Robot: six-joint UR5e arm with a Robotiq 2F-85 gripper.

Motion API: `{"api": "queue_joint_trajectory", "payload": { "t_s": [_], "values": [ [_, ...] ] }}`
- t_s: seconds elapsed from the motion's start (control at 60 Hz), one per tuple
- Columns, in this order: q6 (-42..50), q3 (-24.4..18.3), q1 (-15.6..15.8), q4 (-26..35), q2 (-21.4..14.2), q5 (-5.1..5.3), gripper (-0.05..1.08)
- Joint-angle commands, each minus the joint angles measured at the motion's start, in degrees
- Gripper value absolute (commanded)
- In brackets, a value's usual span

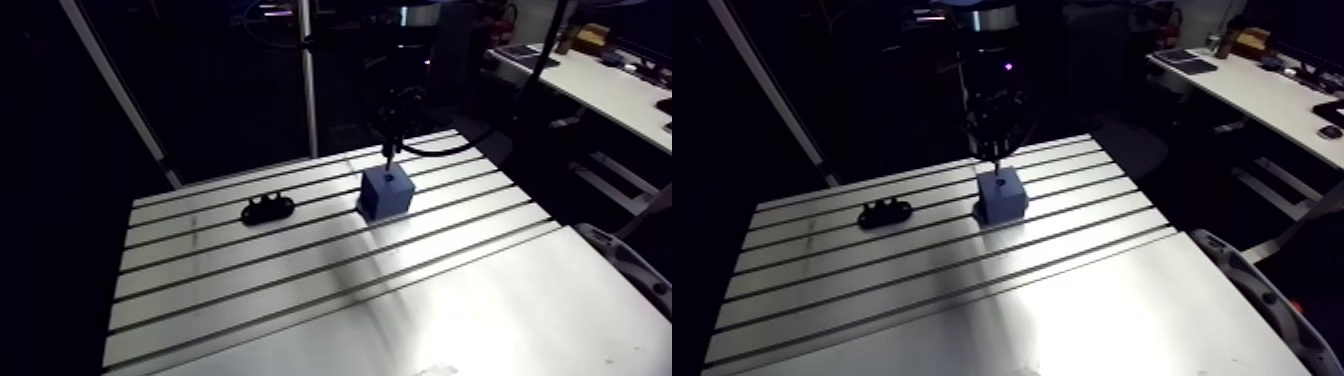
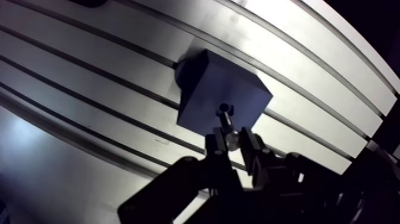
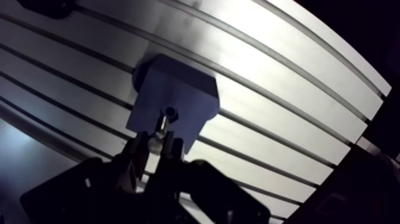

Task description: Pick up the M10 bolt and insert it into the hex recess until seated.

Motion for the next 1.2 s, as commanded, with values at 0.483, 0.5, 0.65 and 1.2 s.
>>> {"api": "queue_joint_trajectory", "payload": {
  "t_s": [0.483, 0.5, 0.65, 1.2],
  "values": [
    [0.0, -0.2, 0.0, -0.3, 0.6, -0.16, 1.03],
    [0.0, -0.2, 0.0, -0.3, 0.6, -0.16, 1.03],
    [0.1, -0.1, 0.0, -0.3, 0.9, -0.25, 1.03],
    [0.1, 0.3, 0.0, -0.3, 1.1, -0.18, 1.03]
  ]
}}
